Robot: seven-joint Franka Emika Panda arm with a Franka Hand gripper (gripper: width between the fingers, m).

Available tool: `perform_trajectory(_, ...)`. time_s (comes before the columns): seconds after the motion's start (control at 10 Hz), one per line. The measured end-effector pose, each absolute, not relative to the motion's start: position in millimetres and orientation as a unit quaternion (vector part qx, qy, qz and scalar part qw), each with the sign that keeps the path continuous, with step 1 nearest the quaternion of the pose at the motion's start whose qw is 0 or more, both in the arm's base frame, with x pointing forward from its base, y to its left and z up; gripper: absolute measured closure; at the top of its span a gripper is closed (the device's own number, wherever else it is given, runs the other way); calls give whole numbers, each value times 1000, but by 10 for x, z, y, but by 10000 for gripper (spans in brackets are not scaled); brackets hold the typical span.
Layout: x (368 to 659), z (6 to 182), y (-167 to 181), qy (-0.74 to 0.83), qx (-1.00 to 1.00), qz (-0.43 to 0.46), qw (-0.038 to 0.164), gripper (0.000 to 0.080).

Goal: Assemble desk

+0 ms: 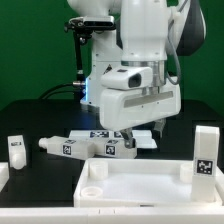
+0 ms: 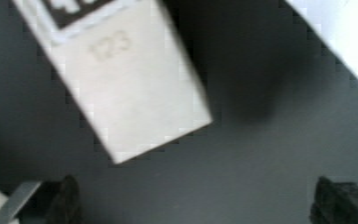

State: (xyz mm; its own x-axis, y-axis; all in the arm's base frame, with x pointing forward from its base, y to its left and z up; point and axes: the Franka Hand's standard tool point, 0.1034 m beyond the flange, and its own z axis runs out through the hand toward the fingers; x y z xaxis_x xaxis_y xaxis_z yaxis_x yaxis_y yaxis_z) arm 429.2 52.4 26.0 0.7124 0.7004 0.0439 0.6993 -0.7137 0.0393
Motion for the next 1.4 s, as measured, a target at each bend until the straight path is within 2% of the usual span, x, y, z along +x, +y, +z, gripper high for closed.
perform_trajectory(0.4, 4299, 252, 456, 429, 903, 24, 15, 150)
perform_trajectory(0.8, 4137, 75, 106, 404, 915, 4, 14, 150)
perform_trajectory(1.0, 4133, 69, 47, 395, 918, 4, 14, 150)
perform_trajectory(1.2, 4133, 69, 44, 395, 919, 4, 14, 414)
perform_trajectory(1.3, 4133, 69, 43, 391, 920, 4, 14, 414)
perform_trajectory(1.4, 4133, 68, 43, 377, 926, 4, 14, 515)
